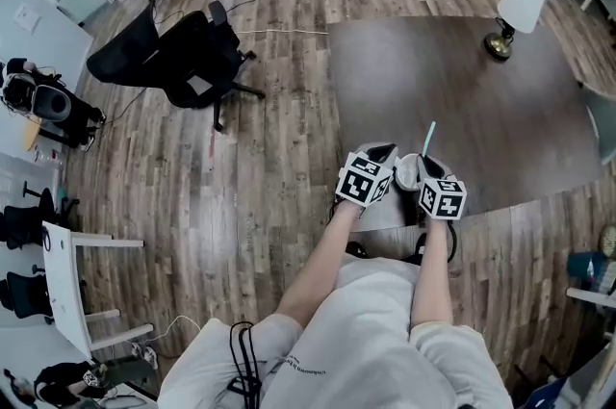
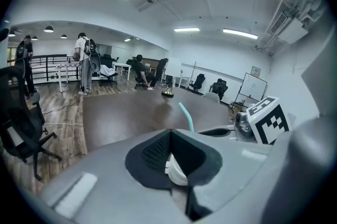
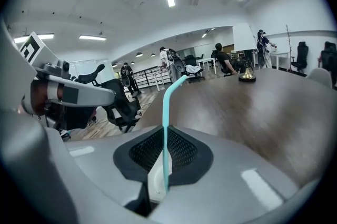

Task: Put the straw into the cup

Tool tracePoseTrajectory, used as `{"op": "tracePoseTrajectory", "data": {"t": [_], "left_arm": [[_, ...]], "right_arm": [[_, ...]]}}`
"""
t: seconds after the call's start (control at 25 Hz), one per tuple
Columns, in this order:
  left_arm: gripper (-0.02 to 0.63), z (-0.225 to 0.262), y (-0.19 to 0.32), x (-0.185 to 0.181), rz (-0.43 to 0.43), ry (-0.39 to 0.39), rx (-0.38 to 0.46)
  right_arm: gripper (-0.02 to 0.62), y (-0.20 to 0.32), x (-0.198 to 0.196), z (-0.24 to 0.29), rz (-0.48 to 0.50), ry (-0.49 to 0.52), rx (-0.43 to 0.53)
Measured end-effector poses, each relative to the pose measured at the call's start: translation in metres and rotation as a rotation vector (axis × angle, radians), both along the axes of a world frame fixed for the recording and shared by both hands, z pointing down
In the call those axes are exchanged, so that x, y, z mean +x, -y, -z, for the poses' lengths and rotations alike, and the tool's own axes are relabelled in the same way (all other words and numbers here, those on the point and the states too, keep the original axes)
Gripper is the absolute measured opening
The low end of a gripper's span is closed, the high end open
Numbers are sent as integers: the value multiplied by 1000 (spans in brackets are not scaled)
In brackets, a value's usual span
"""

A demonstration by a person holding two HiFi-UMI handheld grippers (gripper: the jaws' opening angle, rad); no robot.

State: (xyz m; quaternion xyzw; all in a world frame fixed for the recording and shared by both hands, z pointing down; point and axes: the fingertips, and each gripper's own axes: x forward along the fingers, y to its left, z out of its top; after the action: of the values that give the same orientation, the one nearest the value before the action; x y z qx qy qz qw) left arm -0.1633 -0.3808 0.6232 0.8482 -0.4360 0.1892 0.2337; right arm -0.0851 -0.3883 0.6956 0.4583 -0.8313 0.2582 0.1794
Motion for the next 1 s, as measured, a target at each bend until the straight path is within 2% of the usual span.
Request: {"op": "tracePoseTrajectory", "data": {"t": [0.48, 0.76, 1.0], "left_arm": [[0, -2, 3, 0, -36, 16, 10], [0, -8, 5, -1, -38, 17, 2], [0, -13, 2, 0, -32, 20, -3]], "right_arm": [[48, 28, 28, 44, -138, 67, 121], [48, 15, 11, 4, -56, 15, -12], [49, 6, -5, -9, 39, -48, -67]]}}
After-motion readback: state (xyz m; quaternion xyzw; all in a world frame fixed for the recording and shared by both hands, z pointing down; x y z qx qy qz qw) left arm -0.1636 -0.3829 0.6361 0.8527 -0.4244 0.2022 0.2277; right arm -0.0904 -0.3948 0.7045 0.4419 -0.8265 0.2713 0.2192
